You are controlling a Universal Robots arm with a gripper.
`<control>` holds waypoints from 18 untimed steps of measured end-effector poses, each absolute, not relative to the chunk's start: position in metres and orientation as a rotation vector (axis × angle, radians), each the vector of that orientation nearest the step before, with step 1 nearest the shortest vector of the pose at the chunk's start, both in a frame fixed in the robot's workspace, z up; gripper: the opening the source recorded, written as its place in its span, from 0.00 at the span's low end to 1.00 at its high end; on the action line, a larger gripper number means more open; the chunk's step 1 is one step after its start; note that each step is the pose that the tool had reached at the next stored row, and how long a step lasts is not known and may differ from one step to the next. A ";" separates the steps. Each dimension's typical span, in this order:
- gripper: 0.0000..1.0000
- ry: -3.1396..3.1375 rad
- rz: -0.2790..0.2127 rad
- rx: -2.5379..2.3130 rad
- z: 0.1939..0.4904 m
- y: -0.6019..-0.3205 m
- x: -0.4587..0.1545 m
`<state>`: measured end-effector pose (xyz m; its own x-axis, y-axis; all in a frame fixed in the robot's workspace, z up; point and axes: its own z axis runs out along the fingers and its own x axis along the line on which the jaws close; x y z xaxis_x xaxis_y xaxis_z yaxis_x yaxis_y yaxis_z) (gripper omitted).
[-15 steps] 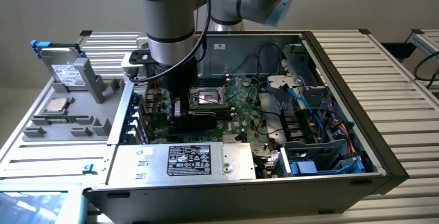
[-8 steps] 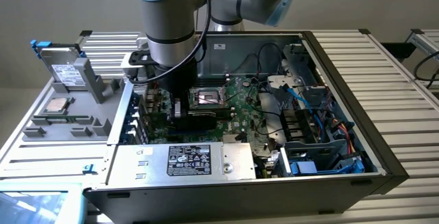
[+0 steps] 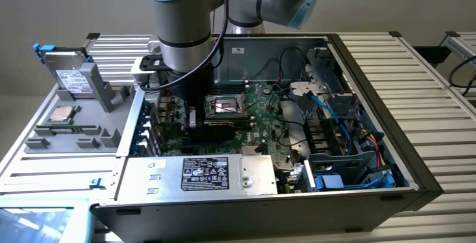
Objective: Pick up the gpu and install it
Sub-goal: 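Insert the gpu into the slot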
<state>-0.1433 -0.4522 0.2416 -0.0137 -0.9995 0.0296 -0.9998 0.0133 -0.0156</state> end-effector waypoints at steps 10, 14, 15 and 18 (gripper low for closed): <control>0.29 -2.230 0.050 2.199 0.241 -0.453 -0.144; 0.29 -2.230 0.050 2.199 0.241 -0.453 -0.144; 0.29 -2.230 0.050 2.200 0.241 -0.453 -0.144; 0.29 -2.229 0.050 2.199 0.241 -0.453 -0.144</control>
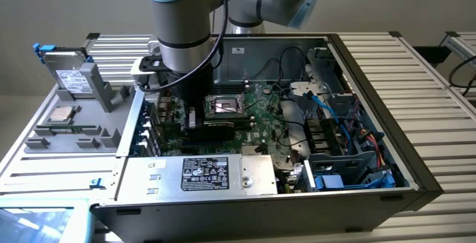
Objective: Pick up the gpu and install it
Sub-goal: 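Insert the gpu into the slot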
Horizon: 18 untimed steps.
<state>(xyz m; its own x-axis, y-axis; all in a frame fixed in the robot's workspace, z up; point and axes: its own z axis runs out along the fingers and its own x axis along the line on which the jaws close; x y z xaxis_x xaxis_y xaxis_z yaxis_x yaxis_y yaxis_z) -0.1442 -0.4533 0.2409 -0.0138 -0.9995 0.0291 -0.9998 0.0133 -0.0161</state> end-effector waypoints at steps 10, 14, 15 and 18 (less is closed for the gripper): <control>0.29 -2.230 0.050 2.199 0.240 -0.453 -0.145; 0.29 -2.230 0.050 2.200 0.239 -0.453 -0.145; 0.29 -2.230 0.050 2.200 0.239 -0.453 -0.145; 0.29 -2.230 0.050 2.199 0.239 -0.453 -0.145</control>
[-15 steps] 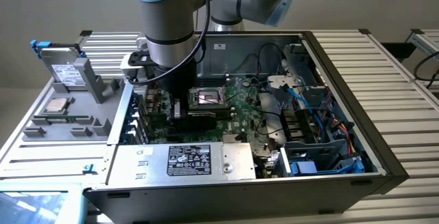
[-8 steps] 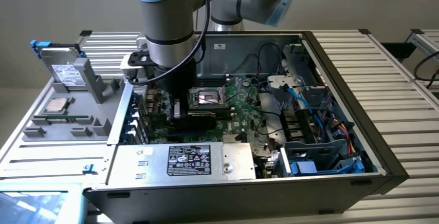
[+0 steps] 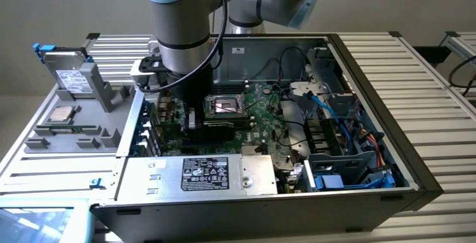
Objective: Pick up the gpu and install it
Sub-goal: 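Insert the gpu into the slot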
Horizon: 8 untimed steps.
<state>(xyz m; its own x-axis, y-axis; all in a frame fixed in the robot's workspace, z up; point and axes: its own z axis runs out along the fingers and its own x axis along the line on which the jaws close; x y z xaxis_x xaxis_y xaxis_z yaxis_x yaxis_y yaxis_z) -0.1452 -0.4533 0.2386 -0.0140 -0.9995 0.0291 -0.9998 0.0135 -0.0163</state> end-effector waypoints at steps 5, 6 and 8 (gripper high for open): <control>0.29 -2.230 0.050 2.199 0.238 -0.453 -0.145; 0.29 -2.230 0.050 2.199 0.238 -0.453 -0.145; 0.29 -2.230 0.050 2.199 0.237 -0.453 -0.145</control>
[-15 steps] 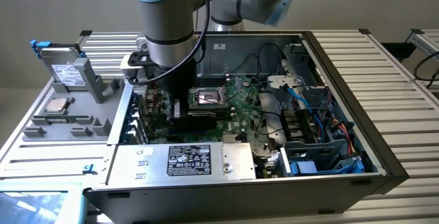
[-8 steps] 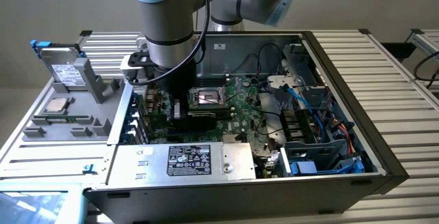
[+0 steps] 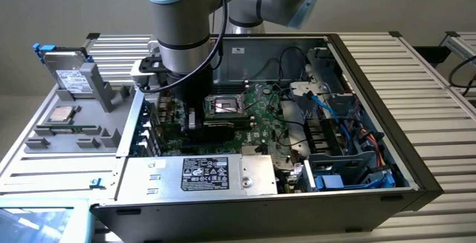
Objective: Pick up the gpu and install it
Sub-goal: 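Insert the gpu into the slot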
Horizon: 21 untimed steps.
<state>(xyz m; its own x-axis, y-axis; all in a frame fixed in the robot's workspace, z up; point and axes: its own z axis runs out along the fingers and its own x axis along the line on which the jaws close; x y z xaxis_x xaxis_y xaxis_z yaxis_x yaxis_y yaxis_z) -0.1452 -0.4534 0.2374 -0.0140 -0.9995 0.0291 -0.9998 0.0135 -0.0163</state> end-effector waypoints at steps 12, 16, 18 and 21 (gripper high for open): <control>0.29 -2.230 0.050 2.199 0.237 -0.454 -0.146; 0.29 -2.230 0.050 2.199 0.237 -0.454 -0.146; 0.29 -2.230 0.050 2.199 0.237 -0.454 -0.146; 0.29 -2.230 0.050 2.199 0.237 -0.454 -0.146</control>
<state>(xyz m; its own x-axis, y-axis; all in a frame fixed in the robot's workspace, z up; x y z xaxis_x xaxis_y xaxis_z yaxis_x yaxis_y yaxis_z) -0.1456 -0.4535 0.2369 -0.0140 -0.9995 0.0289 -0.9998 0.0136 -0.0164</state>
